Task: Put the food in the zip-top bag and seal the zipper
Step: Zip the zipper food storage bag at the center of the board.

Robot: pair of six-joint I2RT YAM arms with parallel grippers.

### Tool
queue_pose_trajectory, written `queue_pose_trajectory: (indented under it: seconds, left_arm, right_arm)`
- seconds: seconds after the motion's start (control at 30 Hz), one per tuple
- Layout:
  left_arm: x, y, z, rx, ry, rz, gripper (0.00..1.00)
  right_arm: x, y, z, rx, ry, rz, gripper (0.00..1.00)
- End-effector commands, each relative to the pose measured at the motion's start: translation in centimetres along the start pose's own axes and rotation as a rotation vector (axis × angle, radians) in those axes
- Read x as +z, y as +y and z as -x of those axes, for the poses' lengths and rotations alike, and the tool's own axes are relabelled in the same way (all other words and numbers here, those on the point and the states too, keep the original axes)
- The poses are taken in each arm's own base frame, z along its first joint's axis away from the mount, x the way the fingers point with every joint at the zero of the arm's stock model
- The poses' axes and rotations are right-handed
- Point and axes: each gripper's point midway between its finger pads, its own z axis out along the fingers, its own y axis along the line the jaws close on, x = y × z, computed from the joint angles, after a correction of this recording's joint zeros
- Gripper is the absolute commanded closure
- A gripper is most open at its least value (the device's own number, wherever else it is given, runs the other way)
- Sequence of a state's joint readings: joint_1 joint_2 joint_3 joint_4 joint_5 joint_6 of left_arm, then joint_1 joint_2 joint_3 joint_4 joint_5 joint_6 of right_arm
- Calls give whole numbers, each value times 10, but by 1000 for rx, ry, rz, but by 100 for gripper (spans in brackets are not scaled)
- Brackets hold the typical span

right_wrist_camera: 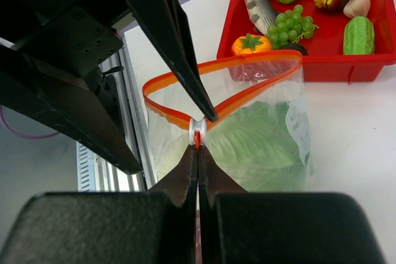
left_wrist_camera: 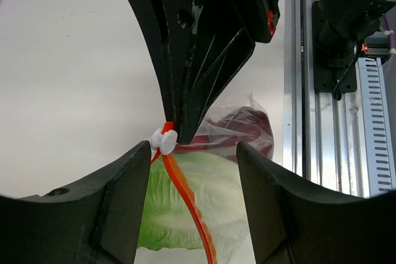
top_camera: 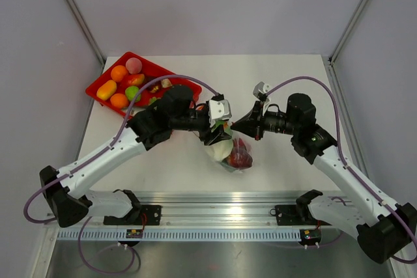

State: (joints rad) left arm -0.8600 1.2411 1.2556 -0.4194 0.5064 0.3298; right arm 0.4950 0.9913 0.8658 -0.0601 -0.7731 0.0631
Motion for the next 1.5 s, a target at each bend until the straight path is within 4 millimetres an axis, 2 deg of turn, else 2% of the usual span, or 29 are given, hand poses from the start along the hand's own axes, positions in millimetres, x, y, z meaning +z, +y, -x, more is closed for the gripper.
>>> queue_pose_trajectory:
  seconds: [0.0,0.17,0.23,0.57,0.77,0.9,1.0,1.03,1.07,1.17,1.47]
  left_arm:
    - [-6,1,26,100,-93,-47,40]
    - [-3,3,22,69,-90,-87,46]
    - [-1,1,21,56,-87,-106,53]
    - [5,-6,17,16,-75,-164,57]
    - [5,-9,17,4,-69,-186,80]
    - [7,-9,16,-12,-63,-188,100]
    - [8,-9,12,-31,-49,-192,100]
    - [9,-10,11,-35,-46,-194,100]
    - [10,-10,9,-42,-41,-198,100]
    - [12,-11,3,-62,-29,-204,100]
    - [17,-13,-23,-105,30,-195,100]
  right_arm:
    - [-9,14,31,-85,-63,29,100]
    - [-10,16,31,-88,-63,31,100]
    - [-10,17,30,-88,-61,37,100]
    - [-10,19,30,-92,-62,51,100]
    - [-11,17,28,-95,-57,39,100]
    - [-12,14,31,-97,-70,13,100]
    - [-15,10,37,-109,-111,-31,100]
    - [-15,8,34,-100,-111,-43,100]
    - [-18,6,46,-124,-162,-70,100]
    - [-22,-1,53,-114,-217,-136,100]
    - [-41,-18,57,-110,-315,-290,100]
